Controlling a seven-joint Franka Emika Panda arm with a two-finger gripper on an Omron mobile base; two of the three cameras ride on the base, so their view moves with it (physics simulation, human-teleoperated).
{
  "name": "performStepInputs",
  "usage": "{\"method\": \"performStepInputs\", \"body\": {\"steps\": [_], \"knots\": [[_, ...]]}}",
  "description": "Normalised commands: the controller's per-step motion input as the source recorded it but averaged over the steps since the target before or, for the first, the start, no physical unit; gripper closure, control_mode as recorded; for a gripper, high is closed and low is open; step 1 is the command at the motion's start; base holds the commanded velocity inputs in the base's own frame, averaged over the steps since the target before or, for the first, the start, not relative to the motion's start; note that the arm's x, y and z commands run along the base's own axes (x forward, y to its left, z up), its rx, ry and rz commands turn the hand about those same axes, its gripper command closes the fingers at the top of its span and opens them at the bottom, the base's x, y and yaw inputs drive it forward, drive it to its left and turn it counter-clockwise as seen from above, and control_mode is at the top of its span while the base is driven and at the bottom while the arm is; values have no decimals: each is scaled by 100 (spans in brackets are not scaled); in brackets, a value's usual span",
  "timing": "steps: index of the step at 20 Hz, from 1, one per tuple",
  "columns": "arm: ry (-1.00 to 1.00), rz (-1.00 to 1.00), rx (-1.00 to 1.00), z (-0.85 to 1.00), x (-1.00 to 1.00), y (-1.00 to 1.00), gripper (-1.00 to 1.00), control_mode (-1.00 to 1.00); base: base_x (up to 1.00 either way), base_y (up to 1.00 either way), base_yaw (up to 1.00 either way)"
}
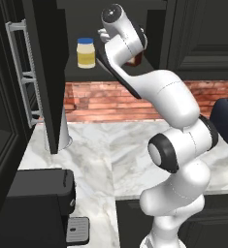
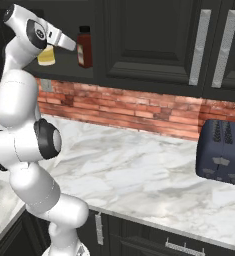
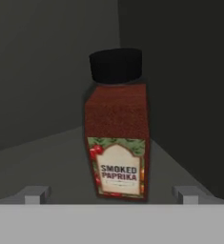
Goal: Collect the paprika, mayonnaise, and shaker from the cabinet and place them next to the stove.
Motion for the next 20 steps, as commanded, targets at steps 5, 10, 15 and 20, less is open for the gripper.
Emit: {"method": "performStepInputs", "body": {"steps": [5, 10, 15, 20], "knots": [[0, 0, 0, 0, 3, 0, -100, -100, 0, 0, 0], [0, -1, 0, 0, 12, -1, -100, -100, 0, 0, 0], [0, -2, 0, 0, 7, -6, -100, -100, 0, 0, 0], [0, -2, 0, 0, 4, -10, -100, -100, 0, 0, 0]]}}
